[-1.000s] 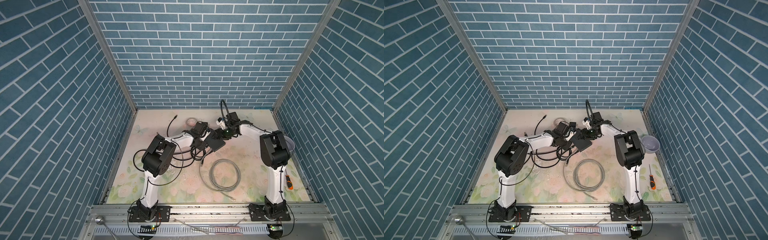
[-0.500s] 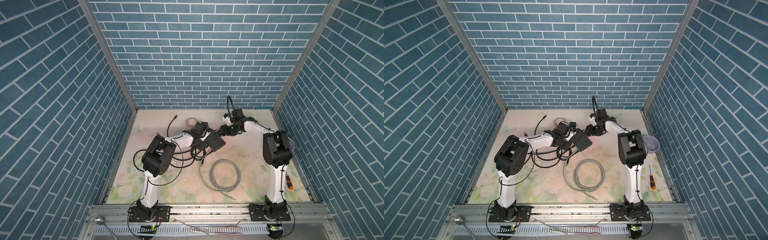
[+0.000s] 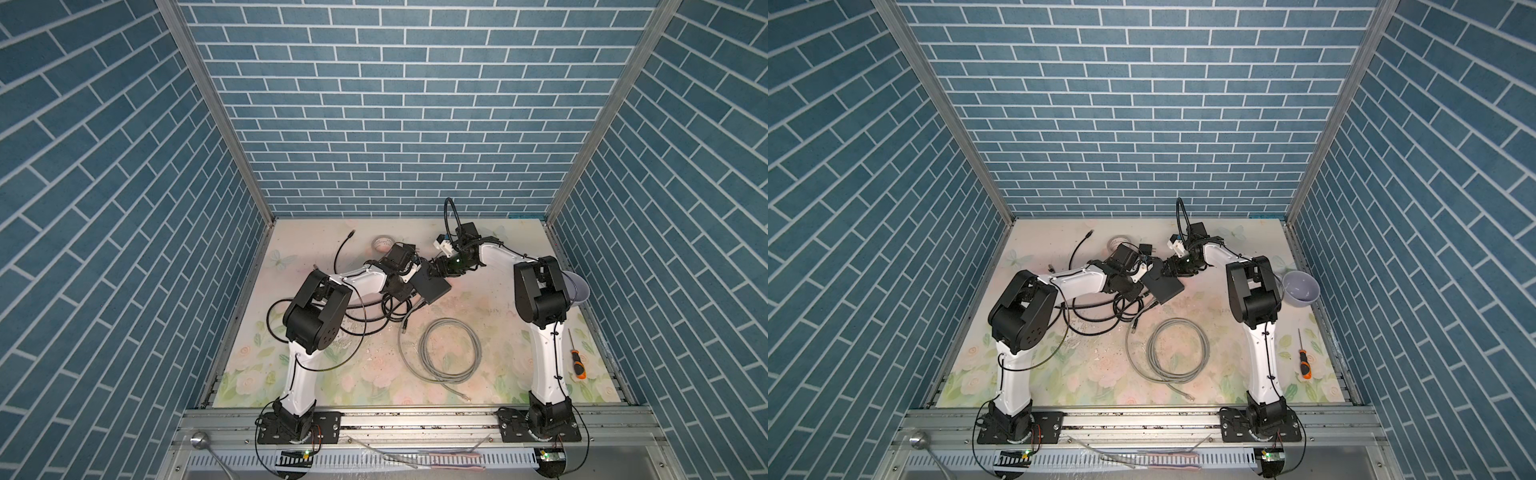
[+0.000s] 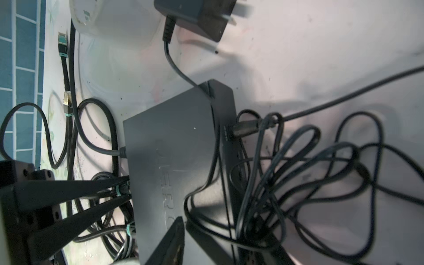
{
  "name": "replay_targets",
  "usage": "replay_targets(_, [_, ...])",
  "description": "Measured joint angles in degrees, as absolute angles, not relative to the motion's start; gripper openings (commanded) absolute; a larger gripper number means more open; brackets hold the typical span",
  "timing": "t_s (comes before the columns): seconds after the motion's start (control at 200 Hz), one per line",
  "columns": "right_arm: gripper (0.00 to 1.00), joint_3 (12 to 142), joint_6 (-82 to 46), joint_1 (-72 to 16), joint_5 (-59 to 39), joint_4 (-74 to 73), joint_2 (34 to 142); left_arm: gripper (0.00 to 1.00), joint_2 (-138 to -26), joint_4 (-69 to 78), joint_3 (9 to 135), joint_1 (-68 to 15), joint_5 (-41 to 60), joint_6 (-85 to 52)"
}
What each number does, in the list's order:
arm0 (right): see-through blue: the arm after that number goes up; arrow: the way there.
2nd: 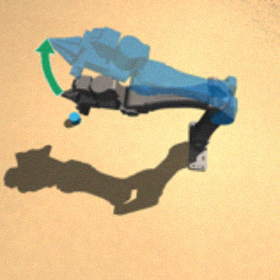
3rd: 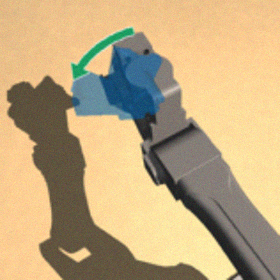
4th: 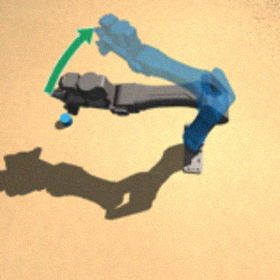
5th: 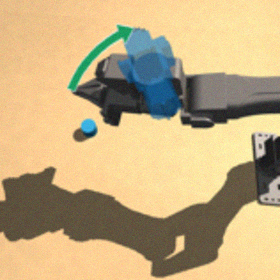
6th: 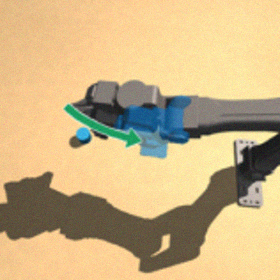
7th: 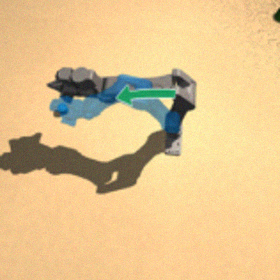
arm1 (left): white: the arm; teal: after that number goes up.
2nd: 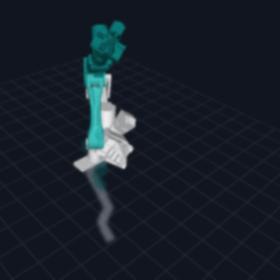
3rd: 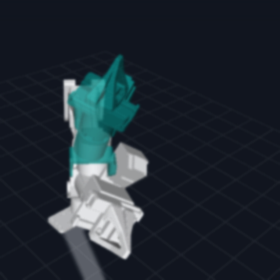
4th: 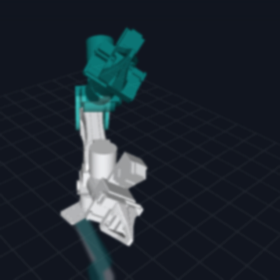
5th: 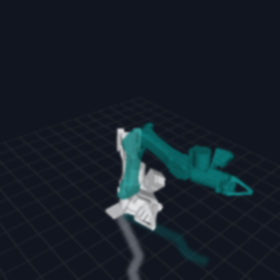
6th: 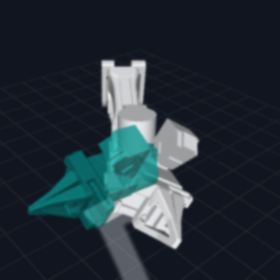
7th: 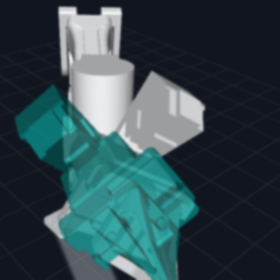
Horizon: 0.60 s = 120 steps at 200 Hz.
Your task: Insert the plug into the switch port
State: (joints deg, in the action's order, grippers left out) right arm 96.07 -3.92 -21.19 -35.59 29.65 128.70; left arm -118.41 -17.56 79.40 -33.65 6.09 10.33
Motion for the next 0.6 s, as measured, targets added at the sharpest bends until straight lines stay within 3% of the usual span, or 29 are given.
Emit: replay_targets(0.6, [0.38,96.8,2.0,-21.4,-37.3,33.6,129.0,0.01,-118.1,-21.9,80.6,-32.5,11.9,18.8])
